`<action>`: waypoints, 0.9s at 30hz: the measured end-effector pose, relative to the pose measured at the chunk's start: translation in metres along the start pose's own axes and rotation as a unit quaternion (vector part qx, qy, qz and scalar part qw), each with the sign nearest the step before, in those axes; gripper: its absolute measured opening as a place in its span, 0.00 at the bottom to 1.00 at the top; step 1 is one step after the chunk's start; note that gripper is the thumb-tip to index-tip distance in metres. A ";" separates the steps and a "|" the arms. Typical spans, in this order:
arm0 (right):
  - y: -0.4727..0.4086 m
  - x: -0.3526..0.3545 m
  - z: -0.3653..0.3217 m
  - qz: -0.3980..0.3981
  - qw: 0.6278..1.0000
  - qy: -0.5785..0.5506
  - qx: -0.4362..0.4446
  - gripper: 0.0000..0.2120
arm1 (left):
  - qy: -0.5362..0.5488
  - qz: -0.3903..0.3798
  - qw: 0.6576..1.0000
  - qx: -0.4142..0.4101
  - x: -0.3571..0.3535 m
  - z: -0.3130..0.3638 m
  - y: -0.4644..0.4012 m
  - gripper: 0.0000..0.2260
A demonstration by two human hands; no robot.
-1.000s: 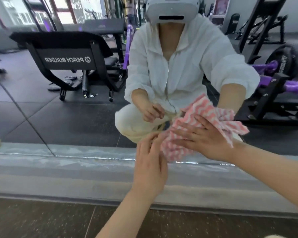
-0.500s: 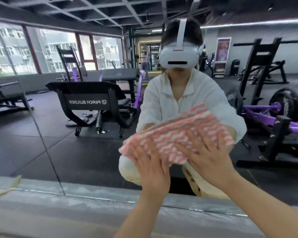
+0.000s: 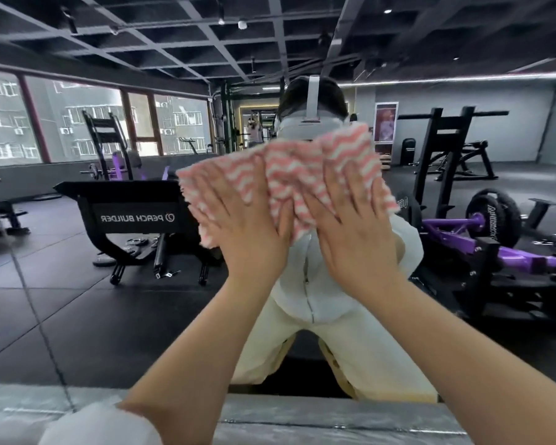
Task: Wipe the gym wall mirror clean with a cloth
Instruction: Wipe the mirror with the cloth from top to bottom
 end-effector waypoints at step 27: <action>0.133 0.025 0.051 -0.144 0.986 0.060 -0.055 0.24 | -0.044 -0.067 0.925 -0.371 -0.042 0.059 0.058 0.27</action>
Point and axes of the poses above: each hand's wrist, its own y-axis away from the middle knuckle, its own x-axis out of the back of the hand, z = x × y, the point moved 1 cm from there along -y, towards the middle knuckle, and after that the axes turned 3 degrees about -z, right-handed, at the moved point
